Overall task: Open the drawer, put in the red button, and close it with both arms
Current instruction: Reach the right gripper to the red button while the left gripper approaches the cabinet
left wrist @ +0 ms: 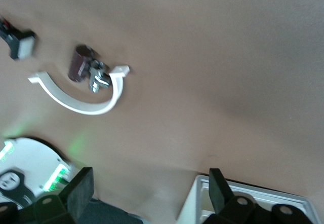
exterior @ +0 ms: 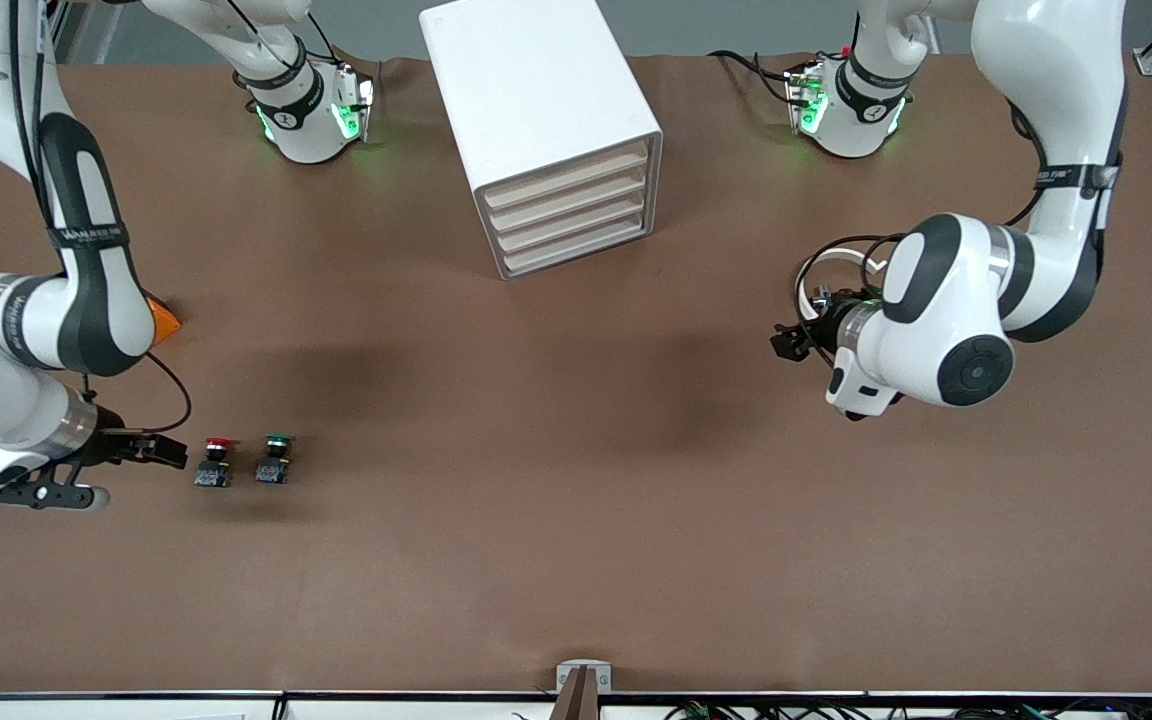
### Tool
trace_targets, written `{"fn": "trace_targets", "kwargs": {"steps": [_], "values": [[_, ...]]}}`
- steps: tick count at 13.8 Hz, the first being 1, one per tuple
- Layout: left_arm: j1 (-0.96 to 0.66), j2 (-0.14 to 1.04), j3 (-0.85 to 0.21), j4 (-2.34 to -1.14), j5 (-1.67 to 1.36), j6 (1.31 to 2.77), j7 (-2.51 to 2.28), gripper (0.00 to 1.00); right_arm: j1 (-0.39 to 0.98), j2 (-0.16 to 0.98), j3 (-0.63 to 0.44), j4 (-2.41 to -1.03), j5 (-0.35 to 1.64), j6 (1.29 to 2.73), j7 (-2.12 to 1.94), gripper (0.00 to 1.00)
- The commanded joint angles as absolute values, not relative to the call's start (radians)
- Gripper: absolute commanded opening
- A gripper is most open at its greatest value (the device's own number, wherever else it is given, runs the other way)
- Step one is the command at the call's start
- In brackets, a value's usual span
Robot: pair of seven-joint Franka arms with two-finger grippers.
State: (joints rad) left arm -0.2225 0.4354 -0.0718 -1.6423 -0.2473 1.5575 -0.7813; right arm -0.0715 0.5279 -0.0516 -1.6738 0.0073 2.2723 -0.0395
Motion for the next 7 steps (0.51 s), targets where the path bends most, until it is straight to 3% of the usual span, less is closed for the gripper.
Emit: {"fn": "trace_targets", "kwargs": {"steps": [1,7], "values": [[-0.215,0.463,-0.083,-1.623,-0.308,1.526,-0.854,1.00,-0.098,0.598,-0.038,-1.666,0.035,2.341,-0.038,1.00],[-0.215,0.529,-0.117,-1.620,-0.439,1.485,-1.116,1.00,-0.098,0.676,-0.037,-1.667,0.058,2.396,-0.080,1.00]]}}
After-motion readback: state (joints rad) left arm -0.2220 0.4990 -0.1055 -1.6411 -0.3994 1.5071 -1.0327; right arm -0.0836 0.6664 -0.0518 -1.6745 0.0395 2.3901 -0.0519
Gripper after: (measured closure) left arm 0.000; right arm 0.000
